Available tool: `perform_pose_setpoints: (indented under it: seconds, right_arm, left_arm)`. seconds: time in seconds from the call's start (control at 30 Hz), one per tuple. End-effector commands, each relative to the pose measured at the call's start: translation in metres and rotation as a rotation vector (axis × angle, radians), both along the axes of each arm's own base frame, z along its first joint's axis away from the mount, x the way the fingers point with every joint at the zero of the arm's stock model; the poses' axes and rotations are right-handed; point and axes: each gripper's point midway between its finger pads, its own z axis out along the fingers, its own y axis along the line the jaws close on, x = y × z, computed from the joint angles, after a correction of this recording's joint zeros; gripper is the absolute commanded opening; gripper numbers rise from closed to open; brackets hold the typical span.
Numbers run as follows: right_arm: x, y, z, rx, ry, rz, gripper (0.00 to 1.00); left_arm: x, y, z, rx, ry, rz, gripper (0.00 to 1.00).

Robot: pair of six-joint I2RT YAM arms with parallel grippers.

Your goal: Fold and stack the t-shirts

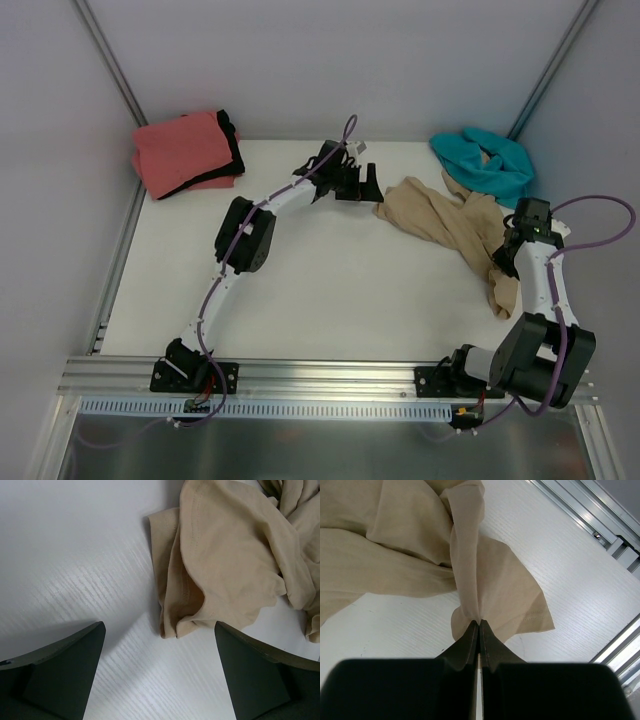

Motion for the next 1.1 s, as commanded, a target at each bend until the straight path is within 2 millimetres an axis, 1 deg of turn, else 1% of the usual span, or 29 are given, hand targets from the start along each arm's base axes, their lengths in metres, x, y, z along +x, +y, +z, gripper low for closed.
perform_pose_setpoints:
  seconds: [0.0,0.13,0.27,0.4,0.43,0.53,0.57,0.6,0.63,0.67,0.7,0.77,0.8,0.87,0.9,0.93,0.97,1.0,1.03,1.07]
  right_arm:
    - [0.007,-0.006,0.009,-0.015,-0.024,-0.017,0.01]
    - [0.008,-0.006,0.008,-0.013,-0.021,-0.013,0.01]
    - [0.010,-0.006,0.007,-0.011,-0.019,-0.012,0.01]
    - [0.010,-0.007,0.008,-0.011,-0.019,-0.015,0.01]
    - [0.011,-0.006,0.007,-0.009,-0.020,-0.014,0.01]
    - [0.009,-0.006,0.006,-0.007,-0.018,-0.015,0.00]
    - [0.009,-0.006,0.006,-0.009,-0.016,-0.017,0.01]
    - [0.009,-0.006,0.006,-0.009,-0.013,-0.015,0.01]
    - [0.008,-0.006,0.006,-0.008,-0.014,-0.015,0.01]
    - [0.008,-0.005,0.006,-0.006,-0.016,-0.015,0.00]
    - [0.008,-0.005,0.005,-0.006,-0.015,-0.015,0.01]
    - [0.008,-0.004,0.005,-0.003,-0.014,-0.014,0.01]
    - [0.008,-0.005,0.006,-0.005,-0.015,-0.013,0.00]
    - [0.007,-0.005,0.006,-0.007,-0.017,-0.012,0.00]
    - [0.007,-0.005,0.007,-0.007,-0.018,-0.012,0.00]
    - [0.007,-0.005,0.007,-0.007,-0.020,-0.010,0.01]
    - [0.008,-0.005,0.010,-0.011,-0.026,-0.009,0.00]
    - [0.009,-0.005,0.011,-0.013,-0.028,-0.007,0.00]
    - [0.009,-0.005,0.012,-0.014,-0.027,-0.006,0.01]
    - [0.011,-0.006,0.013,-0.014,-0.034,-0.005,0.01]
  left_arm:
    - [0.000,-0.013,0.014,-0.055,-0.016,-0.010,0.94]
    - [-0.008,-0.021,0.007,-0.082,0.024,-0.025,0.94]
    - [-0.018,-0.034,0.007,-0.116,0.057,-0.073,0.93]
    - [-0.029,-0.041,0.002,-0.127,0.094,-0.094,0.93]
    - [-0.029,-0.044,0.003,-0.138,0.084,-0.100,0.93]
    - [-0.035,-0.053,0.004,-0.156,0.095,-0.117,0.88]
    - [-0.036,-0.055,0.007,-0.162,0.092,-0.122,0.83]
    - [-0.038,-0.058,0.006,-0.164,0.097,-0.126,0.60]
    - [-0.041,-0.060,0.007,-0.171,0.101,-0.137,0.46]
    - [-0.041,-0.061,0.010,-0.177,0.101,-0.139,0.25]
    - [-0.042,-0.060,0.010,-0.168,0.107,-0.135,0.00]
    - [-0.043,-0.055,0.006,-0.142,0.099,-0.135,0.00]
    - [-0.044,-0.052,0.012,-0.130,0.093,-0.134,0.00]
    - [-0.042,-0.037,0.008,-0.096,0.112,-0.114,0.00]
    - [-0.042,-0.028,0.020,-0.089,0.119,-0.104,0.00]
    - [-0.039,-0.009,0.011,-0.057,0.139,-0.072,0.00]
    - [-0.038,0.002,0.013,-0.043,0.144,-0.055,0.00]
    - [-0.038,0.015,0.035,-0.038,0.128,-0.038,0.00]
    - [-0.045,0.032,0.025,-0.001,0.158,-0.017,0.00]
    - [-0.036,0.056,0.053,0.010,0.100,0.027,0.00]
